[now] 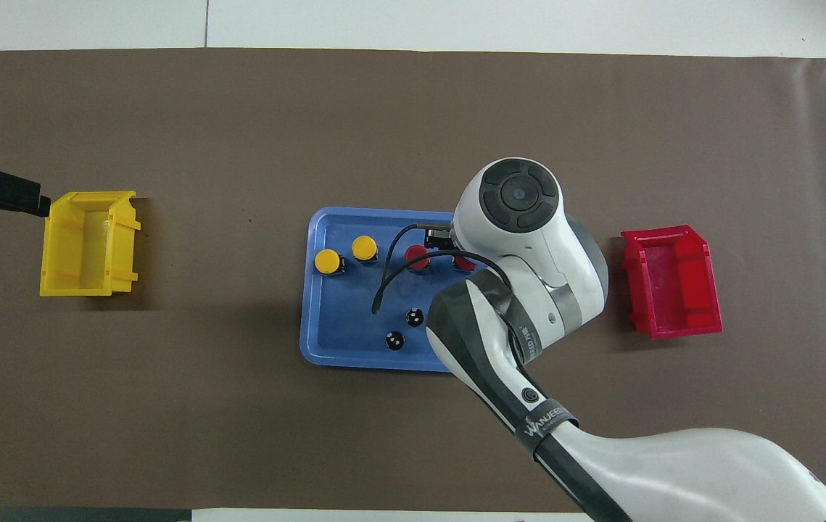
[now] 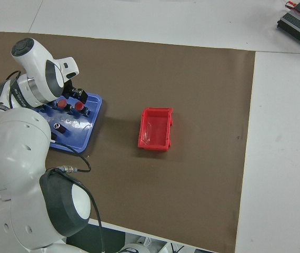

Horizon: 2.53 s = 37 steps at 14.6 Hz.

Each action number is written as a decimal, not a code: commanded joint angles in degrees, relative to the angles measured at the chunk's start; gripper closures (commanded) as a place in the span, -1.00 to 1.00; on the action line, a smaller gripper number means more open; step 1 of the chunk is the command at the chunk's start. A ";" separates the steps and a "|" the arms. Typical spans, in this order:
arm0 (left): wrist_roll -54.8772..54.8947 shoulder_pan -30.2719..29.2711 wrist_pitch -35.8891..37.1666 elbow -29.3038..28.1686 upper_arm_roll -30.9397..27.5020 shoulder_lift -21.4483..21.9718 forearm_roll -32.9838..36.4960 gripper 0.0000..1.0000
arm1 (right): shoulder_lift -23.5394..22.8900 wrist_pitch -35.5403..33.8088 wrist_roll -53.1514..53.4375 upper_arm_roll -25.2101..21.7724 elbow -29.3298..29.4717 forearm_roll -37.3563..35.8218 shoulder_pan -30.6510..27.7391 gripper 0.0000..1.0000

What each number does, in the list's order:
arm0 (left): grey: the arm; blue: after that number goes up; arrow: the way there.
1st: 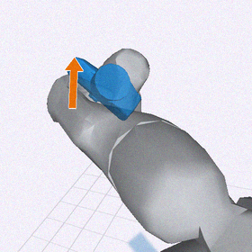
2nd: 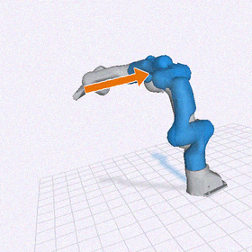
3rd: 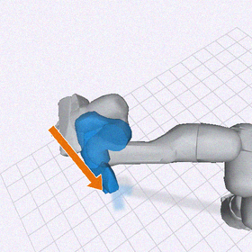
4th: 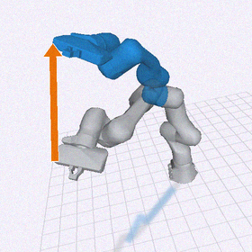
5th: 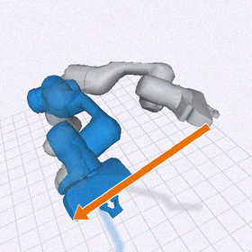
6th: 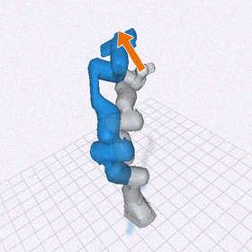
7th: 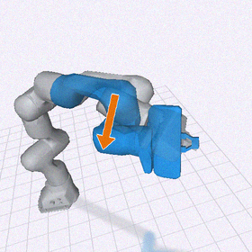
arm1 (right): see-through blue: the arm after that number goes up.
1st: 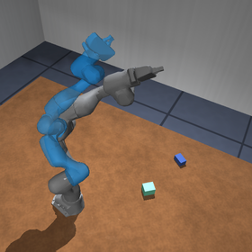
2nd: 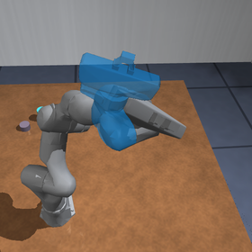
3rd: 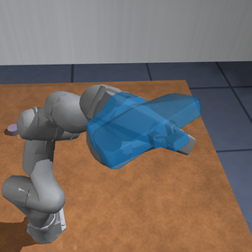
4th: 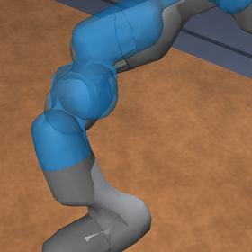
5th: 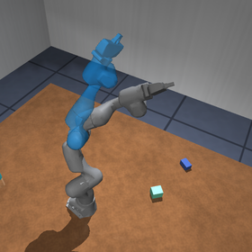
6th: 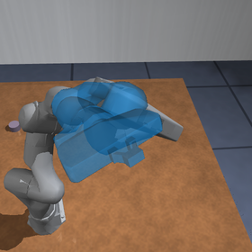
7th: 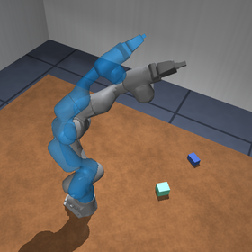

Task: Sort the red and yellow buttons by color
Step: 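Carry the red button to the red bin with the right gripper, then grasp a yellow button with the left gripper while the right gripper releases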

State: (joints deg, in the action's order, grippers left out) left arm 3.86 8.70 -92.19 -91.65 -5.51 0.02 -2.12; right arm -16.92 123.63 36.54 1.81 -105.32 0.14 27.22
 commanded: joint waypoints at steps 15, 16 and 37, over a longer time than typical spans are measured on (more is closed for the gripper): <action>-0.43 -0.08 -0.88 -2.92 -0.20 2.09 -0.16 -1.00 | 1.54 4.71 -2.08 -0.23 -3.68 0.39 0.21 0.51; -2.43 0.18 -1.41 -3.27 -0.20 2.18 -0.16 -1.00 | 1.71 1.21 -2.78 -0.32 -0.18 0.38 -0.58 0.52; -40.42 29.36 -36.66 -23.05 0.68 -8.90 -0.16 -0.51 | 25.62 -0.76 -42.42 -1.20 -26.69 3.37 -30.29 0.52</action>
State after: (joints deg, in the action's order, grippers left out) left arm -36.11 37.24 -127.47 -112.97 -3.97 -9.79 -2.18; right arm 7.66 121.67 -3.16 0.04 -130.03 2.56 -1.46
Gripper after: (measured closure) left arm 0.242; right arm 0.590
